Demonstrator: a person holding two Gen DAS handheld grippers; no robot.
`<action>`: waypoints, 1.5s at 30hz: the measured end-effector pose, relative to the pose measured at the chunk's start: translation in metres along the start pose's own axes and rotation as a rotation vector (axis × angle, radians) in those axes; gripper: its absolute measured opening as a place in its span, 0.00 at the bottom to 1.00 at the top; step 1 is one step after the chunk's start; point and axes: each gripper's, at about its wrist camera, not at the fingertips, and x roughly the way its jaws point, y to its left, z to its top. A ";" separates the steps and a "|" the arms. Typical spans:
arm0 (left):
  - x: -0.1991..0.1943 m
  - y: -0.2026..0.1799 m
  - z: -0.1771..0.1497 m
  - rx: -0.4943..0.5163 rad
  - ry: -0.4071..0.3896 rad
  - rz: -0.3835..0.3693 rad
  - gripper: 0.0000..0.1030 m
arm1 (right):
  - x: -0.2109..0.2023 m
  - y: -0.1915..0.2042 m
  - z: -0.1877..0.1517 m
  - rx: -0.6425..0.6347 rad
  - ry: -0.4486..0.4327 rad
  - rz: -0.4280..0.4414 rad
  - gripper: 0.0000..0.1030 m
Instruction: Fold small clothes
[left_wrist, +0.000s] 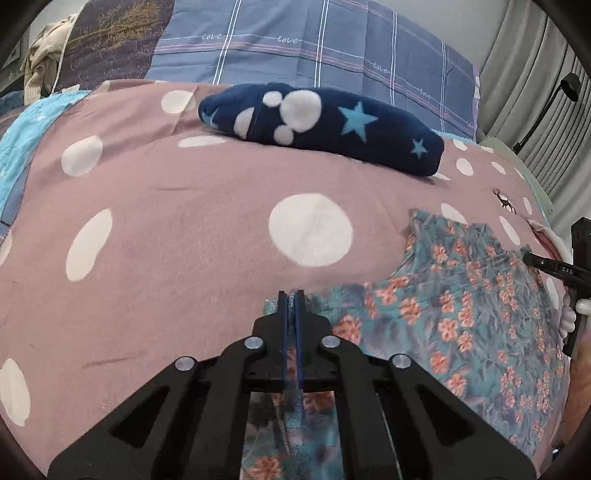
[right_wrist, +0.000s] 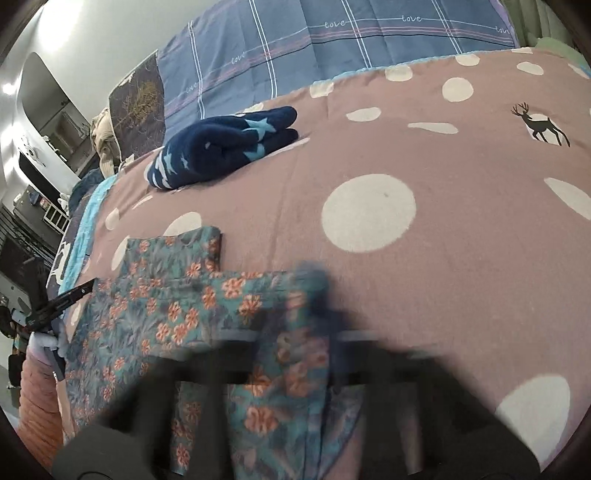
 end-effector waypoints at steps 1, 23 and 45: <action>-0.009 -0.004 0.001 0.017 -0.033 -0.002 0.02 | -0.005 0.001 -0.001 0.011 -0.022 0.010 0.04; -0.041 0.004 0.011 0.033 -0.138 0.069 0.14 | -0.031 -0.005 -0.006 0.027 -0.106 -0.071 0.19; -0.100 -0.084 -0.176 0.290 -0.067 0.195 0.48 | -0.094 0.066 -0.211 -0.026 -0.071 -0.075 0.17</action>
